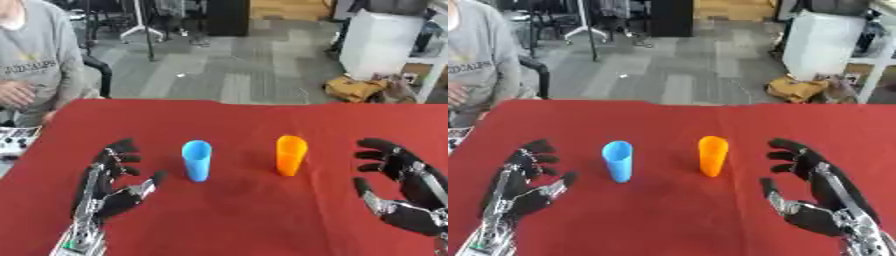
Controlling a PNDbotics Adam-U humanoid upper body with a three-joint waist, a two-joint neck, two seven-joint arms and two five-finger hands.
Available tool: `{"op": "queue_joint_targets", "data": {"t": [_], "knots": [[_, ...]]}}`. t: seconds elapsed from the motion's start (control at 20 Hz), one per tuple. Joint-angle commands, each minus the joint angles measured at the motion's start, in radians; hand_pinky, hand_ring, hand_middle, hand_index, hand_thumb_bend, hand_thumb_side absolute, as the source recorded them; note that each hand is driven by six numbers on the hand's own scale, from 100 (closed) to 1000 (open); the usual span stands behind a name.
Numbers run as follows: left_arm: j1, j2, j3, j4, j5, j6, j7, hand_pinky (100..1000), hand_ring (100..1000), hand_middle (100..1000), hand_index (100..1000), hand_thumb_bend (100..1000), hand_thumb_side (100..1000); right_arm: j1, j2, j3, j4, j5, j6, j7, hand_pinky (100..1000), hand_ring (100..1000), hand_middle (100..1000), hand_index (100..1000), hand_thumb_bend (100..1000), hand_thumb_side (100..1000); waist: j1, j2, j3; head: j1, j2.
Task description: Pour the contents of one cup into another cup.
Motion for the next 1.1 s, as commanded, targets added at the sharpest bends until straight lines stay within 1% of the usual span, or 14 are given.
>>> {"op": "queue_joint_targets", "data": {"t": [0.05, 0.35, 0.65, 0.85, 1.1], "knots": [[-0.046, -0.003, -0.005, 0.049, -0.024, 0.002, 0.011, 517, 635, 641, 785, 710, 100, -0.018, -0.019, -0.001, -0.014, -0.009, -0.001, -0.006, 711, 806, 826, 889, 217, 100, -0.001, -0.016, -0.002, 0.003, -0.009], [-0.123, -0.029, -0.014, 0.158, -0.095, -0.007, 0.007, 521, 643, 650, 792, 757, 100, -0.019, -0.017, 0.001, -0.014, -0.012, -0.002, -0.008, 708, 801, 821, 887, 212, 100, -0.004, -0.016, -0.007, 0.008, -0.007], [-0.194, -0.054, -0.028, 0.27, -0.136, -0.021, 0.003, 528, 655, 665, 799, 787, 100, -0.02, -0.014, 0.004, -0.013, -0.013, -0.002, -0.005, 706, 796, 816, 887, 207, 100, -0.006, -0.018, -0.013, 0.013, -0.006], [-0.237, -0.072, -0.028, 0.34, -0.163, -0.031, 0.007, 531, 660, 671, 803, 785, 100, -0.02, -0.013, 0.006, -0.012, -0.015, -0.002, -0.002, 705, 794, 815, 888, 204, 100, -0.007, -0.019, -0.02, 0.016, -0.006], [-0.277, -0.084, -0.02, 0.398, -0.179, -0.033, 0.034, 527, 650, 663, 799, 786, 100, -0.02, -0.012, 0.008, -0.012, -0.016, -0.002, -0.001, 704, 793, 813, 888, 200, 100, -0.007, -0.02, -0.029, 0.02, -0.006]]}}
